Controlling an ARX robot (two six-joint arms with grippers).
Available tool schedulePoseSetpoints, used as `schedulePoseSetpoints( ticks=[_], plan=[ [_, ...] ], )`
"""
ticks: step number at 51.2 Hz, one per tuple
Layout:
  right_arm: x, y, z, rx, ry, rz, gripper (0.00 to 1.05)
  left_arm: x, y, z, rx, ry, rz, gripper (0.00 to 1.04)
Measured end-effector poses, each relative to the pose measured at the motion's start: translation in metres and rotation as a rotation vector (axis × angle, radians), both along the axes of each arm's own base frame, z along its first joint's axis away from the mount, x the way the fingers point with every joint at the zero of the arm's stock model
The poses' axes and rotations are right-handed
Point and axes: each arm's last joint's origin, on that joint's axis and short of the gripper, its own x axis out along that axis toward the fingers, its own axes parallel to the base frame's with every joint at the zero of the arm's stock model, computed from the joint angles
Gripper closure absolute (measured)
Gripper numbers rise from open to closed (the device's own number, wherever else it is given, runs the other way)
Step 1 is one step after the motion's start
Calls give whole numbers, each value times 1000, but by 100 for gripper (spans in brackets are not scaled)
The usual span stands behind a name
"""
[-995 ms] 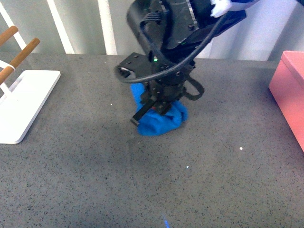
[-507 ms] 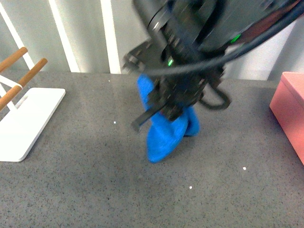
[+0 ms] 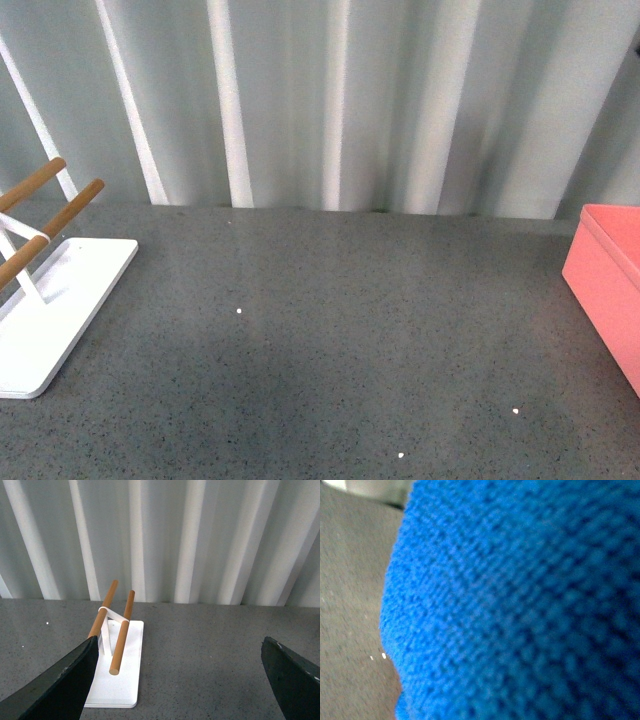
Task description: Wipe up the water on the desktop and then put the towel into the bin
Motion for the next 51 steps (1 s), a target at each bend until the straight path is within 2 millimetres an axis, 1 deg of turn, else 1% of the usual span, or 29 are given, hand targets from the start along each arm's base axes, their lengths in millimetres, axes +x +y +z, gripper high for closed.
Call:
schedulePoseSetpoints(
  ticks=[5,8,12,14,18,25,31,37,45,51],
  plan=[
    [-15,-28,-8,-32,78,-4,99,0,0,0,0,0,0,7],
    [-20,-45,-14,-53,108,-11,99,0,0,0,0,0,0,7],
    [-23,-62,-21,-61,138,-24,99,0,0,0,0,0,0,7],
    [-24,-67,-23,-58,145,-24,99,0,0,0,0,0,0,7],
    [-28,-84,-29,-34,165,-28,99,0,0,0,0,0,0,7],
    [-35,-102,-33,23,186,-48,99,0,0,0,0,0,0,7],
    [-38,-110,-37,81,197,-64,99,0,0,0,0,0,0,7],
    [-38,-114,-48,103,219,-87,99,0,0,0,0,0,0,7],
    [-31,-117,-74,120,280,-105,99,0,0,0,0,0,0,7],
    [-26,-118,-83,119,297,-122,99,0,0,0,0,0,0,7]
  ],
)
